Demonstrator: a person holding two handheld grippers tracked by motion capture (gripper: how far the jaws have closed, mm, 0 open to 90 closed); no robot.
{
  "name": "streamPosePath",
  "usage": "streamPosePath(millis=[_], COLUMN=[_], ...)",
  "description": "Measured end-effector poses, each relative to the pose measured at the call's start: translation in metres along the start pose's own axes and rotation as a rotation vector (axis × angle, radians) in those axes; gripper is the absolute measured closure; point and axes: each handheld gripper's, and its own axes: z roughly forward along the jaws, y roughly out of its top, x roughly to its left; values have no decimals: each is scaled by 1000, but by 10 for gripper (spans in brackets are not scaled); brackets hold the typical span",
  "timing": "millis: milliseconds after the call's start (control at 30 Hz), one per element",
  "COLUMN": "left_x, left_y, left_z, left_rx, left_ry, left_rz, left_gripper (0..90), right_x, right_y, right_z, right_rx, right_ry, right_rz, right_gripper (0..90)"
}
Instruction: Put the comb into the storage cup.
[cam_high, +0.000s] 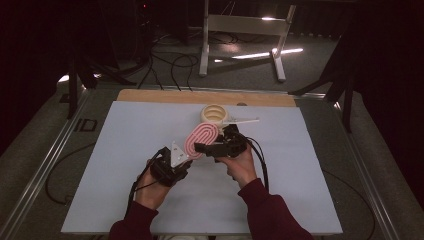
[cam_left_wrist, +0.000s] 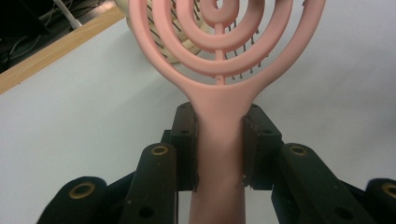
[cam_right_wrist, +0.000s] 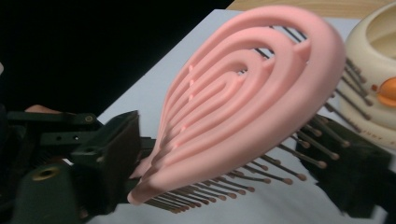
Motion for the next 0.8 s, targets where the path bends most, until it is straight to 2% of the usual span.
streamPosePath(millis=[233,367,467,800], left_x=[-1,-2,-3,-4], left_y=[0,0,0,-2], left_z=[1,0,1,5], left_rx=[-7,-13,-15,-1], left_ry=[1,4,2,-6], left_rz=[2,7,9,4], left_gripper=[705,704,703,701], right_x=[3,3,1,1], right_y=[1,2,2,2], right_z=[3,4,4,5], right_rx=[13,12,17,62], right_ry=[23,24,51,92], right_rz=[9,33,63,73], right_gripper=[392,430,477,555])
